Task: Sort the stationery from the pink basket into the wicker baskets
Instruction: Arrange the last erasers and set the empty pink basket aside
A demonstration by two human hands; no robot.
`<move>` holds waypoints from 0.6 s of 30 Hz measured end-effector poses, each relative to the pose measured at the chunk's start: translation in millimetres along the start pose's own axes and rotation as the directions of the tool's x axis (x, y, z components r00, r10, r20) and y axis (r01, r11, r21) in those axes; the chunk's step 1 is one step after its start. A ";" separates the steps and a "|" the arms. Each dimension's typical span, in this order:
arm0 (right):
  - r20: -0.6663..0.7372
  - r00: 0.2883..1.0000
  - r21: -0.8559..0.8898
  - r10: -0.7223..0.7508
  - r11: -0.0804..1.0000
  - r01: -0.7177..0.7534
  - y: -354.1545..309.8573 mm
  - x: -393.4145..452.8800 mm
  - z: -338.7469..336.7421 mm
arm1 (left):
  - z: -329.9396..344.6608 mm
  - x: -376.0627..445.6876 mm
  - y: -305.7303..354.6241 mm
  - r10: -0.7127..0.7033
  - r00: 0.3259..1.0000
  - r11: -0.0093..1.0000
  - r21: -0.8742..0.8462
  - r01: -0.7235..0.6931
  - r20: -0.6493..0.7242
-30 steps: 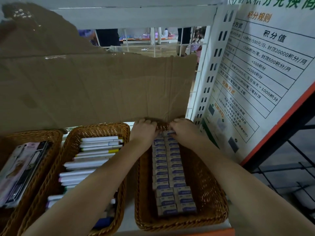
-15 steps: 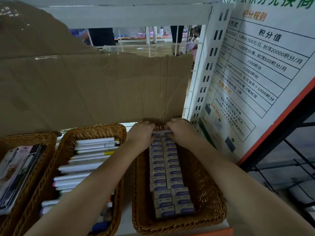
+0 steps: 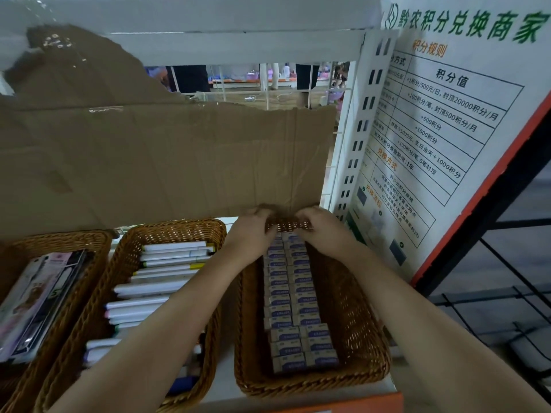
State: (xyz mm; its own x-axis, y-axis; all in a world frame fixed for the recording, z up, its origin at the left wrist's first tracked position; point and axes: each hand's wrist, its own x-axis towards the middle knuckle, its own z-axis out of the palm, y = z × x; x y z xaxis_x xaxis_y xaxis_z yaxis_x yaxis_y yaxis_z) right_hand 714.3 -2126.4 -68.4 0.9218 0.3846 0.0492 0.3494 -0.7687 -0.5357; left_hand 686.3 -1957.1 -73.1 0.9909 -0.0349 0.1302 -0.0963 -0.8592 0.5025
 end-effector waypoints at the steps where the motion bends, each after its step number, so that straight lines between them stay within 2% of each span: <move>1: -0.058 0.995 0.196 0.085 0.978 -0.072 -1.8 -7.3 -0.2 | -2.4 -5.8 3.6 -0.101 0.994 0.969 -0.230 0.089 -0.043; 2: -0.061 0.979 0.408 0.195 0.900 -0.154 -3.5 -14.6 1.6 | -3.3 -12.2 8.5 -0.242 0.970 0.851 -0.484 0.205 -0.014; 3: 0.000 0.956 0.595 0.294 0.768 -0.237 -5.8 -21.0 4.8 | -2.5 -18.1 14.4 -0.354 0.931 0.646 -0.697 0.311 0.088; 4: 0.099 0.927 0.713 0.361 0.624 -0.319 -6.6 -25.4 9.8 | -0.6 -23.2 19.0 -0.412 0.888 0.437 -0.811 0.389 0.205; 5: 0.190 0.897 0.778 0.399 0.496 -0.385 -6.6 -28.1 14.9 | 3.0 -26.2 20.9 -0.433 0.857 0.300 -0.852 0.429 0.279; 7: 0.299 0.849 0.852 0.435 0.279 -0.443 -4.9 -28.2 22.4 | 10.5 -30.0 22.7 -0.473 0.802 0.151 -0.863 0.482 0.365; 9: 0.361 0.812 0.880 0.459 0.120 -0.459 -6.4 -27.3 24.8 | 15.8 -30.7 21.7 -0.505 0.762 0.122 -0.841 0.527 0.404; 11: 0.386 0.794 0.886 0.470 0.051 -0.461 -9.0 -26.6 26.4 | 19.7 -29.4 20.8 -0.523 0.754 0.146 -0.830 0.539 0.398; 14: 0.388 0.799 0.880 0.460 0.072 -0.469 -9.6 -23.7 30.6 | 22.8 -27.9 22.2 -0.503 0.756 0.103 -0.840 0.533 0.418; 18: 0.375 0.806 0.865 0.458 0.141 -0.482 -14.8 -22.7 35.6 | 25.9 -26.5 25.8 -0.521 0.717 0.032 -0.829 0.559 0.463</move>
State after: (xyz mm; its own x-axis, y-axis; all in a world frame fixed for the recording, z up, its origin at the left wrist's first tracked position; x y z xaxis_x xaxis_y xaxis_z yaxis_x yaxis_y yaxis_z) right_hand 682.3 -2105.5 -91.6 0.8400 0.1492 -0.5216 -0.5405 0.1482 -0.8282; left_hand 659.9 -1991.6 -85.7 0.8042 0.1861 -0.5644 0.4726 0.3756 0.7973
